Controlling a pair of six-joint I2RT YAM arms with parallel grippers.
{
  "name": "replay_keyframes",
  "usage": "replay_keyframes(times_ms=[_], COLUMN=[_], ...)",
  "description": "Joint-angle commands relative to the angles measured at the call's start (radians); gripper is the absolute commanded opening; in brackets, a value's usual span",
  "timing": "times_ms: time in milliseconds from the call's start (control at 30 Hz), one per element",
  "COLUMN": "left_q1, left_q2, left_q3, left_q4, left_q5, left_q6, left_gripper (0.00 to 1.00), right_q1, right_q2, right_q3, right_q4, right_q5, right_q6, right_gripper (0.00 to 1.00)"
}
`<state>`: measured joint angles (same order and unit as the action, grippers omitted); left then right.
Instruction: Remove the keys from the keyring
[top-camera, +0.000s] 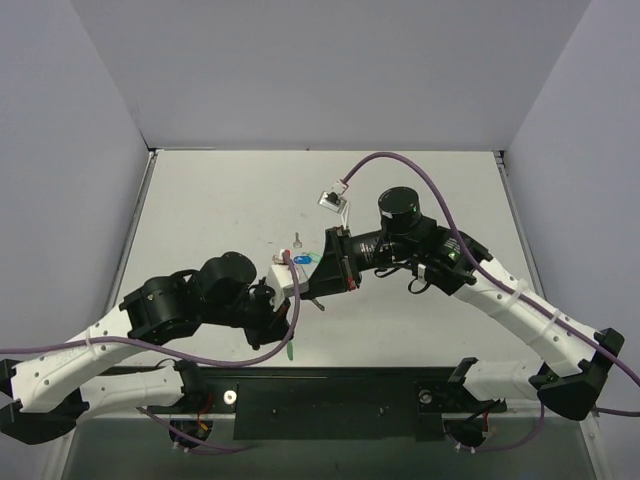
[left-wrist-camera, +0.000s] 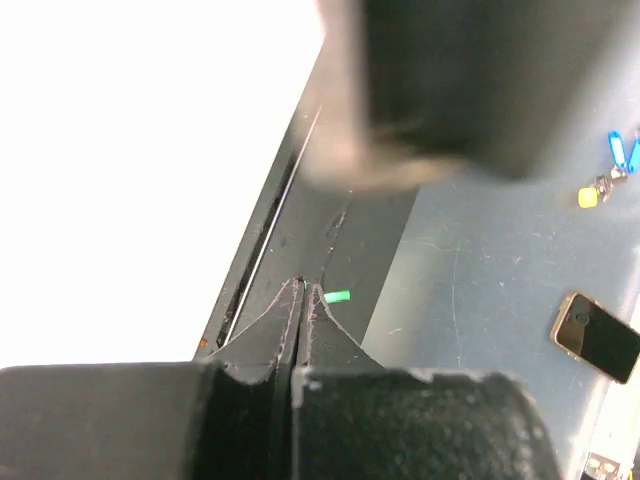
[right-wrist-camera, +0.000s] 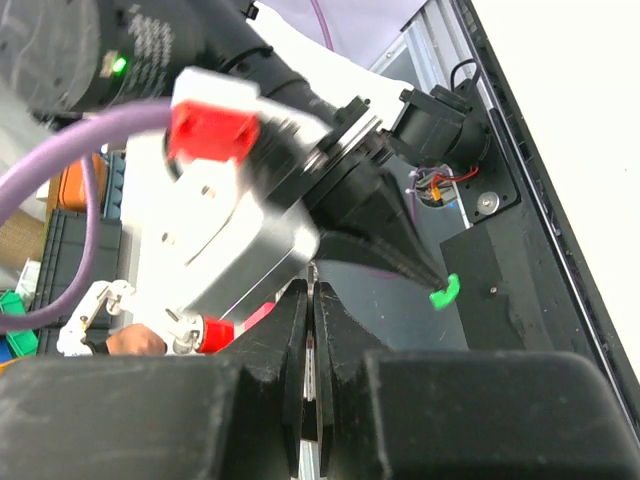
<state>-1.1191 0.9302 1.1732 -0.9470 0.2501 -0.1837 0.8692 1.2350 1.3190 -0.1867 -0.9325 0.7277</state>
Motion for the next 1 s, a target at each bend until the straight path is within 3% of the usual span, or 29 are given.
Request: replay_keyframes(times_ms=[0,333,800,967], left_q1=[0.047,0.091,0.107,0.113], left_q2=[-0.028,-0.152,-0.335,-0.383], left_q3=[-0.004,-0.079,-0.266,-0.342], left_q4=[-0.012,0.069,0.197,0.252], left_q5=[-0.002,-0.103,-0.386,-0.448], left_q6=[-0.040,-0.111,-0.201,-0.221], left_gripper=[0.00,0.00,0.00,0.00], right_q1=[-0.004,-0.024,-0.027,-0.026], right_q2=[-0.057,-0.068,0.029,0.080], right_q3=[-0.003,-0.053,0.009,0.049], right_q4=[0.056,-0.015,-0.252,-0.336], right_q5=[-0.035,0.075,0.362,0.529], right_q6=[-0.031,-0.063,-0.178,-0.208], right_gripper=[0.00,0.00,0.00,0.00])
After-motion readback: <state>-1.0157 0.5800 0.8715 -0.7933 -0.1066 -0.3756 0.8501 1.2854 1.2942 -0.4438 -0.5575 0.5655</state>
